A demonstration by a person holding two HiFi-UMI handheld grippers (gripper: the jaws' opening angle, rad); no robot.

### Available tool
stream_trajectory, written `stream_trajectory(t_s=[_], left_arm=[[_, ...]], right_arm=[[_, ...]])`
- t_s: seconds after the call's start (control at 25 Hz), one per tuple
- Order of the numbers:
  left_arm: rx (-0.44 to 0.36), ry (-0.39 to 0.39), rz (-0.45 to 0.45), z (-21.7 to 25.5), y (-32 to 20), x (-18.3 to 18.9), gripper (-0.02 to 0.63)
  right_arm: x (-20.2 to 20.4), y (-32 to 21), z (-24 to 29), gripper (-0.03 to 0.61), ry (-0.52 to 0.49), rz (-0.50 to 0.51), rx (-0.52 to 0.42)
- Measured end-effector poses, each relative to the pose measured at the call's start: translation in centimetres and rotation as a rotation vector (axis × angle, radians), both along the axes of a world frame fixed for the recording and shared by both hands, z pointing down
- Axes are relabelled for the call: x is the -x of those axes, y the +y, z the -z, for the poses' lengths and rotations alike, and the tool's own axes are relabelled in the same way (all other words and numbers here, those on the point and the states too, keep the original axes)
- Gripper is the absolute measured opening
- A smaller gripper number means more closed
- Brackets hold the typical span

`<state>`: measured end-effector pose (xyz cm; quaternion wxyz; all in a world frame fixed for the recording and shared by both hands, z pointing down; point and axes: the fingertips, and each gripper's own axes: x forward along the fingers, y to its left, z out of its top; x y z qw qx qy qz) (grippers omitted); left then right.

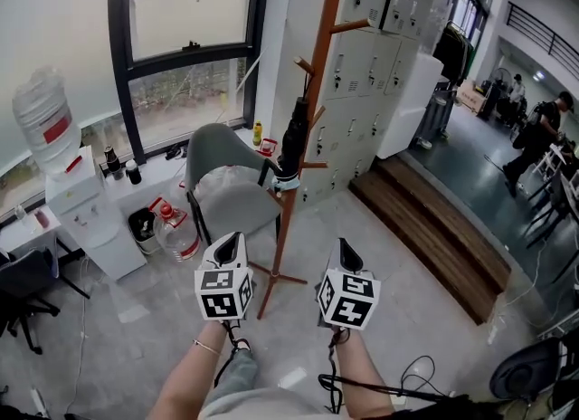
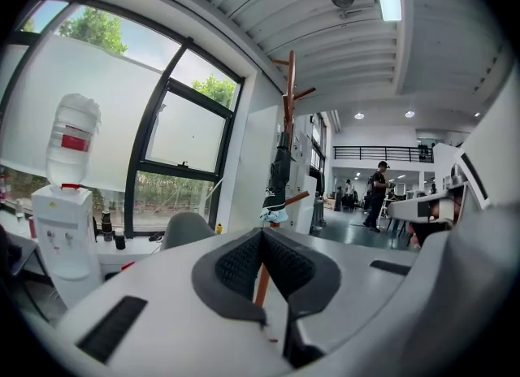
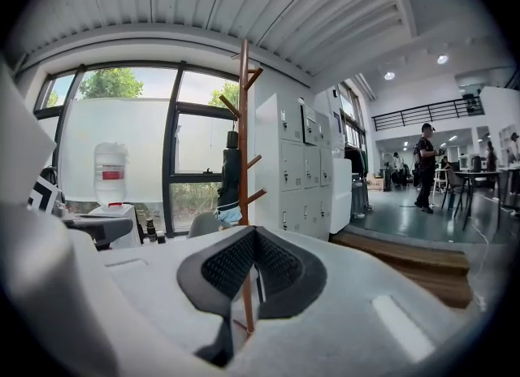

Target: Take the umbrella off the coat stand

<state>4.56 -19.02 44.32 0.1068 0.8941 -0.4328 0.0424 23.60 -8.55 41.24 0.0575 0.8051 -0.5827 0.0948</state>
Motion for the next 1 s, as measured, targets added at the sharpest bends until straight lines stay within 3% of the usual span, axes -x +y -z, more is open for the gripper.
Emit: stream_trajectory(t_s=[0.68, 1.0], left_arm=[[-0.016, 0.016, -0.051, 2.4, -15.5, -3.7, 0.004], [0.026, 0.007, -0.057, 1.3, -18.2, -5.0, 0.003]], right_arm=[[-3.5, -14.4, 3.4, 0.005, 0.01, -0.059, -0.044], [-4.4, -16.4, 2.8, 0.005, -0.004, -0.06, -0.022]])
